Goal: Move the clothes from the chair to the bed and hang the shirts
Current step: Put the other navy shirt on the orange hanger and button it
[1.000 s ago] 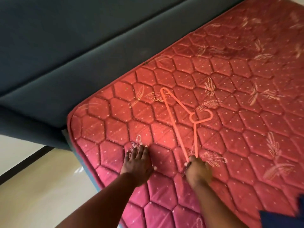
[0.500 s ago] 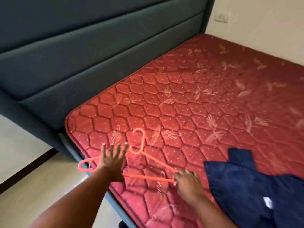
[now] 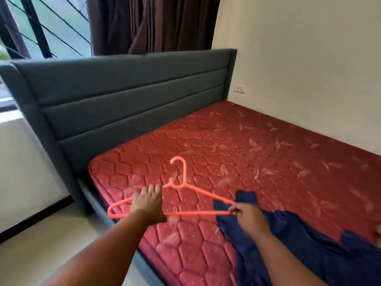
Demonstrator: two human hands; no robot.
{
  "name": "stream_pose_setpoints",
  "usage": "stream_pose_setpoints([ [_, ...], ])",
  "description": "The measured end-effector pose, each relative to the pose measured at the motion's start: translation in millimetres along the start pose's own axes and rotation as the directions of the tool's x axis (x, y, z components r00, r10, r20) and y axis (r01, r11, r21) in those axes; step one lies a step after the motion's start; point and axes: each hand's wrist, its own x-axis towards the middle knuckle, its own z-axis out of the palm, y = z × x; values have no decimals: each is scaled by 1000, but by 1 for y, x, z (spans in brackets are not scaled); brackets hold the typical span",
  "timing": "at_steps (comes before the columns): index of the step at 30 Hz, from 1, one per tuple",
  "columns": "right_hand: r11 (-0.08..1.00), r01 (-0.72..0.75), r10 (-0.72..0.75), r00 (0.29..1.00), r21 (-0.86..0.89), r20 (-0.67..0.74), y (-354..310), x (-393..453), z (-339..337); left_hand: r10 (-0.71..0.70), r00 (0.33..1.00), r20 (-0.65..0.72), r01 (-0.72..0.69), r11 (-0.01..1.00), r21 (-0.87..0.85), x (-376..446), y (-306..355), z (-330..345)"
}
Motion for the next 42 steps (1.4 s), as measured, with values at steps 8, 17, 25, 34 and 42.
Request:
stream_pose_setpoints([
  [8,995,-98,94,987,25,132,70,-106,-22,-65,989,136,81,990,-119,-143,45,72],
  [17,911,-187,342,840,-367,421,178,-171,-63,-100,982,158,116,988,-99,-191,86,58],
  [25,907,-61,309,768,-417,560,257,-163,-87,-171,953,249,204,973,-110,-190,209,70],
  [34,936,15,245,688,-352,683,337,-147,-59,-174,918,357,192,981,-15,-216,329,90],
  [42,953,-31,268,554,-302,788,346,-179,12,-363,782,507,430,903,-15,-264,328,117],
])
